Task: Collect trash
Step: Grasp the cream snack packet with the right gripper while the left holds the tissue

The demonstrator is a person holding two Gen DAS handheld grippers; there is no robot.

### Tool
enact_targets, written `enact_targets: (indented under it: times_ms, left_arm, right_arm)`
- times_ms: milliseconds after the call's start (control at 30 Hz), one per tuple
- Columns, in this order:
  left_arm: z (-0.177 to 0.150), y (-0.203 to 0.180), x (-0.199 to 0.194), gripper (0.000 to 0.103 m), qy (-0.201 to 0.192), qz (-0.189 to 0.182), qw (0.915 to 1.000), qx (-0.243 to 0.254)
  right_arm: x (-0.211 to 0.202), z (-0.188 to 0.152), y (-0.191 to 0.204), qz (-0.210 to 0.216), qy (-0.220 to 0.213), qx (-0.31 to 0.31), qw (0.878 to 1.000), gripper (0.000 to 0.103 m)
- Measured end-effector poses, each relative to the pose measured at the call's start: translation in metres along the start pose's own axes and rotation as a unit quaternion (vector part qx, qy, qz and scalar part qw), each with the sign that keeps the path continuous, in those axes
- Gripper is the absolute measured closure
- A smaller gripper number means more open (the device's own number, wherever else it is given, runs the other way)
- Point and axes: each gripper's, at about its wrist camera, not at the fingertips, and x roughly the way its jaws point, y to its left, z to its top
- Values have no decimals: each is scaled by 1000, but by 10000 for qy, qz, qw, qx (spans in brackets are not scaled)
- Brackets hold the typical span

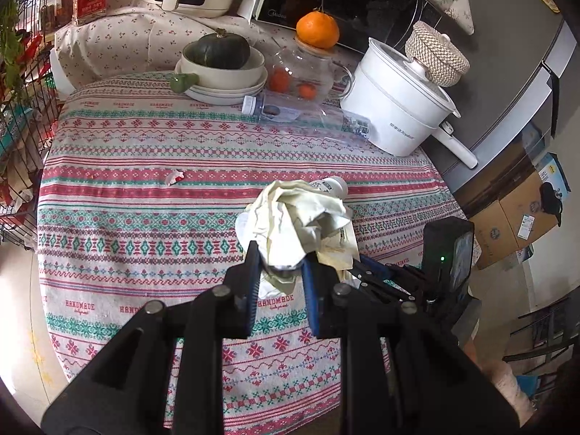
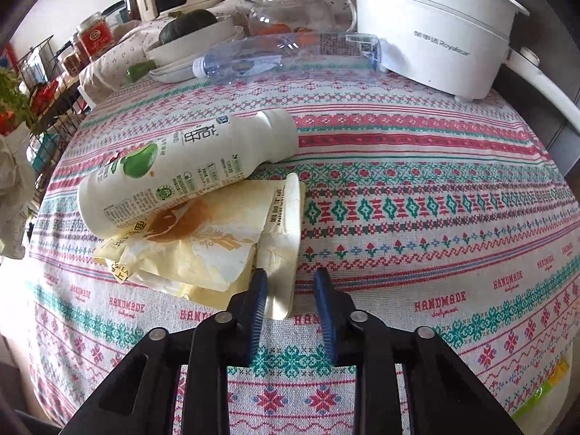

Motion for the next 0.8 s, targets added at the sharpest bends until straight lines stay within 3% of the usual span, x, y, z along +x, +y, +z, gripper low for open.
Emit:
enact_targets:
  times_ms: [67, 167, 433, 800]
  left_arm:
    - [0, -1, 1, 80, 3, 14, 10000, 8]
    - [-1, 0, 1, 80, -13, 34, 10000, 14]
    - [0, -12, 0, 80, -134, 56, 9999, 30]
    - [-8, -71, 9, 80, -172, -10, 9977, 649]
  right_arm:
    - [1, 1, 5, -85, -16, -162, 9998, 94]
    - [-4, 1, -1, 140, -38, -97, 9998, 100]
    - [-61, -1, -31, 298, -554, -55, 9980, 101]
    - [-157, -15, -99, 128, -1370, 362, 9898, 101]
